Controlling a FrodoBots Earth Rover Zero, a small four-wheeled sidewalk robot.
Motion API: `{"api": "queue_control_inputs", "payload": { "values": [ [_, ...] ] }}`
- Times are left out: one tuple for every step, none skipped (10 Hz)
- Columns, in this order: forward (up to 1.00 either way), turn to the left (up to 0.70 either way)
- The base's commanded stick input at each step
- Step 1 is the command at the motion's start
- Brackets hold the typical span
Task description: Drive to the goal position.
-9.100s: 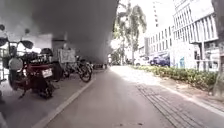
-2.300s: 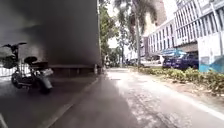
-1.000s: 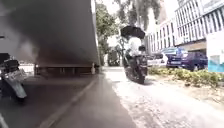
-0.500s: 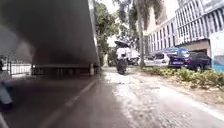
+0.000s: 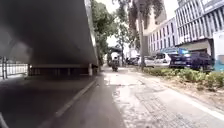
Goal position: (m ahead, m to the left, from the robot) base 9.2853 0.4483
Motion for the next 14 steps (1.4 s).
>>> {"api": "queue_control_inputs", "payload": {
  "values": [
    [0.45, 0.00],
    [0.45, 0.00],
    [0.45, 0.00],
    [0.45, 0.00],
    [0.45, 0.00],
    [0.45, 0.00],
    [0.45, 0.00],
    [0.45, 0.00],
    [0.45, 0.00],
    [0.45, 0.00],
    [0.45, 0.00],
    [0.45, 0.00],
    [0.45, 0.00],
    [0.45, 0.00]
  ]
}}
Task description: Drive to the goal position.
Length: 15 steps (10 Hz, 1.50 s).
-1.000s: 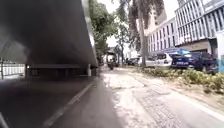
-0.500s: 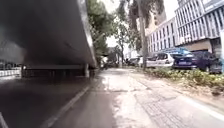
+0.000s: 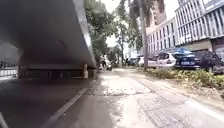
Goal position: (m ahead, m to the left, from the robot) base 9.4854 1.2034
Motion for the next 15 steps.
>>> {"api": "queue_control_inputs", "payload": {
  "values": [
    [0.45, 0.00],
    [0.45, 0.00],
    [0.45, 0.00],
    [0.45, 0.00],
    [0.45, 0.00],
    [0.45, 0.00],
    [0.45, 0.00],
    [0.45, 0.00],
    [0.45, 0.00],
    [0.45, 0.00],
    [0.45, 0.00],
    [0.45, 0.00],
    [0.45, 0.00],
    [0.45, 0.00],
    [0.45, 0.00]
  ]
}}
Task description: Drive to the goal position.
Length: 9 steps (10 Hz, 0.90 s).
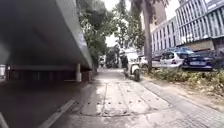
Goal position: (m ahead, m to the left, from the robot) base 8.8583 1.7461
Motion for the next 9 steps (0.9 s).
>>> {"api": "queue_control_inputs", "payload": {
  "values": [
    [0.45, 0.00],
    [0.45, 0.00],
    [0.45, 0.00],
    [0.45, 0.00],
    [0.45, 0.00],
    [0.45, 0.00],
    [0.45, 0.00],
    [0.45, 0.00],
    [0.45, 0.00]
  ]
}}
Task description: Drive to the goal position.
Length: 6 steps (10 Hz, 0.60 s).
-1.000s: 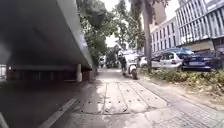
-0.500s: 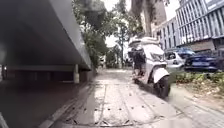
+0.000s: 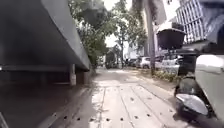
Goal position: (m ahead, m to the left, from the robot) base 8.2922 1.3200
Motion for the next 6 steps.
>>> {"api": "queue_control_inputs", "payload": {
  "values": [
    [0.45, 0.00],
    [0.45, 0.00],
    [0.45, 0.00],
    [0.45, 0.00],
    [0.45, 0.00],
    [0.45, 0.00]
  ]
}}
